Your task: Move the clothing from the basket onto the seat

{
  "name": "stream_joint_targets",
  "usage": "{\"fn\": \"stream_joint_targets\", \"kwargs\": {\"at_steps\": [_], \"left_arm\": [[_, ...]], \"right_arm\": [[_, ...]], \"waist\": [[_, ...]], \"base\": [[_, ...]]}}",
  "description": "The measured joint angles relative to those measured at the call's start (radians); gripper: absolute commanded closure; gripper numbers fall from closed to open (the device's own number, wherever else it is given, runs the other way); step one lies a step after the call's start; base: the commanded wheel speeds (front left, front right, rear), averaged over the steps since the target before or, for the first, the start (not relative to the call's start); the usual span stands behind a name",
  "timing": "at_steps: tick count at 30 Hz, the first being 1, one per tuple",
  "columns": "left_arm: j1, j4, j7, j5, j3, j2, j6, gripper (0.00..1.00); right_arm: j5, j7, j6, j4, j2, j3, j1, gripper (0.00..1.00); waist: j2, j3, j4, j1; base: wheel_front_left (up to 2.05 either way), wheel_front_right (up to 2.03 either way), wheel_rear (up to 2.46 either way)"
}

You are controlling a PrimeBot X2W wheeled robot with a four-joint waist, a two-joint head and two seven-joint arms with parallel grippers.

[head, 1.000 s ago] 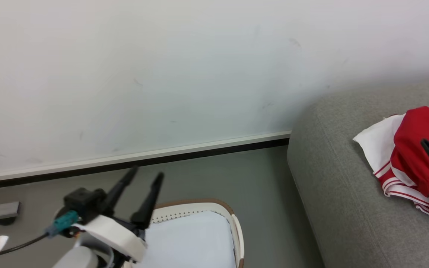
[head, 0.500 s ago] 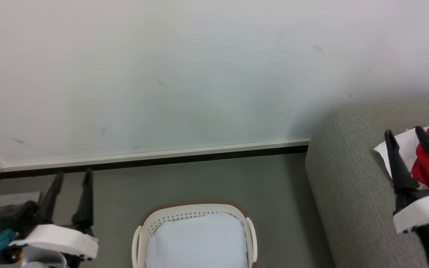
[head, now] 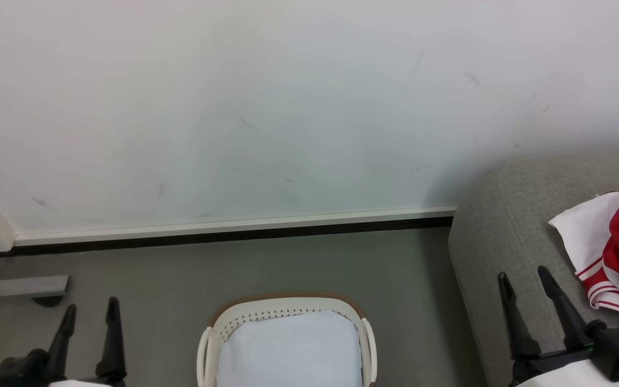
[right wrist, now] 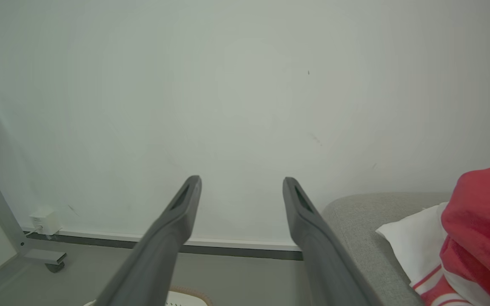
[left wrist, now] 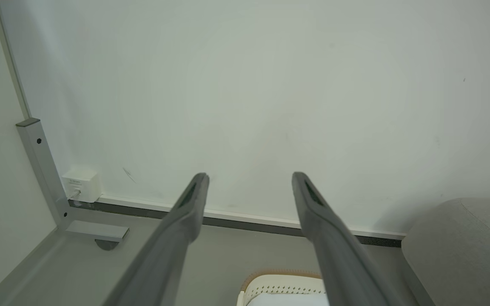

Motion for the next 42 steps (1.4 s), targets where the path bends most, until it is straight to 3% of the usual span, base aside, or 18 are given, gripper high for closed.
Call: {"fn": "stream_joint_targets", "kwargs": {"at_steps": [13, 31, 32, 37, 42], "left_arm": [[0.006, 0.035, 0.0, 0.082, 0.096, -0.083, -0.062, 0.0], [-0.003, 0.058, 0.0, 0.126, 0.128, -0.103, -0.082, 0.0], [-0.004, 0.061, 0.0, 0.126, 0.129, -0.103, -0.083, 1.0], [0.016, 0.102, 0.004, 0.122, 0.128, -0.123, -0.083, 1.0], [0.016, 0.11, 0.039, 0.041, 0.131, -0.126, -0.083, 1.0]], "right_arm": [[0.004, -0.013, 0.0, 0.036, 0.007, 0.058, -0.044, 0.0], [0.016, -0.013, 0.0, 0.044, 0.014, 0.081, -0.042, 0.0], [0.018, -0.013, 0.0, 0.044, 0.014, 0.082, -0.042, 1.0], [0.024, -0.007, 0.0, 0.075, 0.022, 0.085, -0.009, 1.0], [0.103, 0.012, 0.0, 0.075, 0.024, 0.07, 0.001, 1.0]], "waist": [[0.0, -0.009, 0.001, 0.0], [0.0, -0.008, 0.006, 0.0], [0.0, -0.009, 0.005, 0.0], [0.0, -0.009, 0.006, 0.0], [0.0, -0.007, 0.006, 0.0]], "base": [[0.0, 0.0, 0.0], [0.0, 0.0, 0.0], [0.0, 0.0, 0.0], [0.0, 0.0, 0.0], [0.0, 0.0, 0.0]]}}
